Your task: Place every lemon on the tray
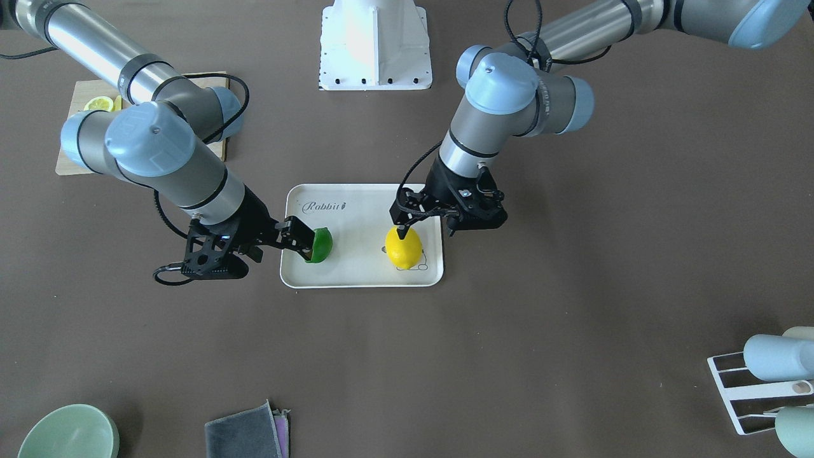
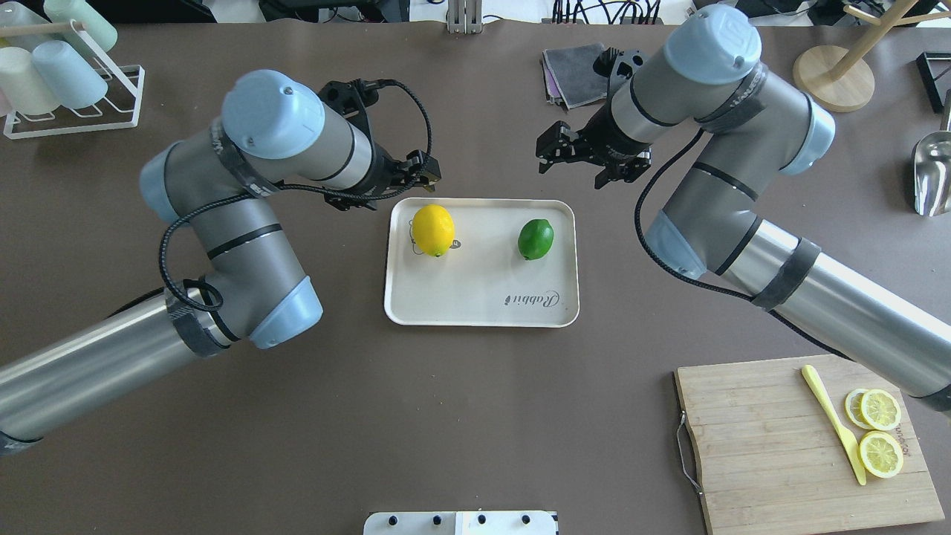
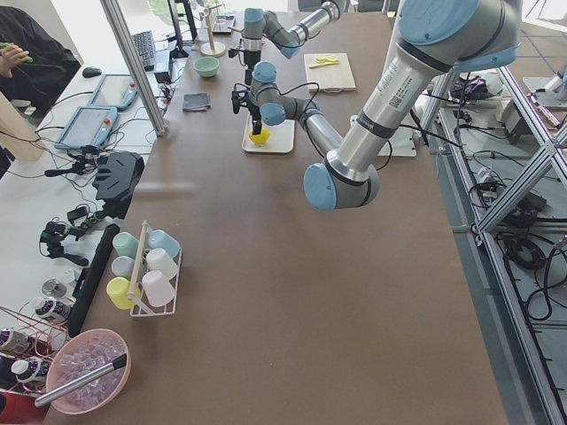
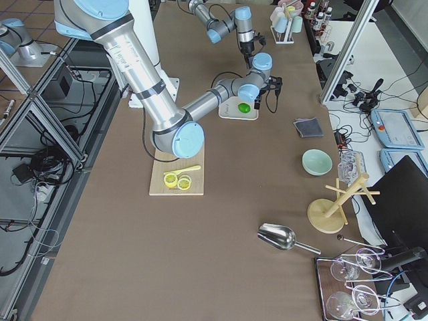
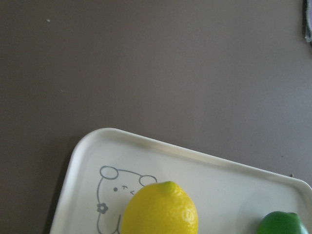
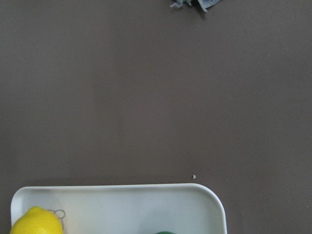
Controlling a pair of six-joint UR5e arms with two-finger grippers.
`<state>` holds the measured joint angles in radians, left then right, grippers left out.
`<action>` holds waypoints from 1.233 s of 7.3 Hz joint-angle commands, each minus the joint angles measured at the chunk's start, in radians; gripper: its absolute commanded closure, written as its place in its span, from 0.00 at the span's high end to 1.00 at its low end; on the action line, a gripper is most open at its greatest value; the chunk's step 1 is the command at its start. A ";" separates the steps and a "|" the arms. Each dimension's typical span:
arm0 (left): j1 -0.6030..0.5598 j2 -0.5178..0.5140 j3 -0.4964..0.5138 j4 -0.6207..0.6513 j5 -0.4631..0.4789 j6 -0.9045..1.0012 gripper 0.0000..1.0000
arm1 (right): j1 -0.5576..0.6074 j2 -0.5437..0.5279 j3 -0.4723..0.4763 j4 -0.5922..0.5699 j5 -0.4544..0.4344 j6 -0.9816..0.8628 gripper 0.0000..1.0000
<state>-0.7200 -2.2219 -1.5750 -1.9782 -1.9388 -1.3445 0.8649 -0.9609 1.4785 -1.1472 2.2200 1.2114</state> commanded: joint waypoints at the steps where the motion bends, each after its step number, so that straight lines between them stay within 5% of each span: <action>1: -0.128 0.120 -0.079 0.009 -0.046 0.257 0.98 | 0.101 -0.141 0.115 -0.029 0.049 -0.248 1.00; 3: -0.211 0.253 -0.126 -0.020 -0.048 0.510 0.98 | 0.193 -0.281 0.141 -0.019 0.044 -0.412 1.00; 5: -0.315 0.359 -0.163 -0.030 -0.062 0.696 0.98 | 0.259 -0.309 0.114 -0.019 0.036 -0.415 1.00; 7: -0.404 0.410 -0.168 -0.030 -0.062 0.733 0.98 | 0.366 -0.355 0.031 -0.035 0.082 -0.708 1.00; 9: -0.435 0.470 -0.178 -0.045 -0.062 0.734 0.98 | 0.472 -0.450 -0.017 -0.035 0.110 -0.776 1.00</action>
<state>-1.1367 -1.7907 -1.7480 -2.0121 -2.0009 -0.6141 1.2681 -1.3460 1.4852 -1.1787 2.3161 0.4897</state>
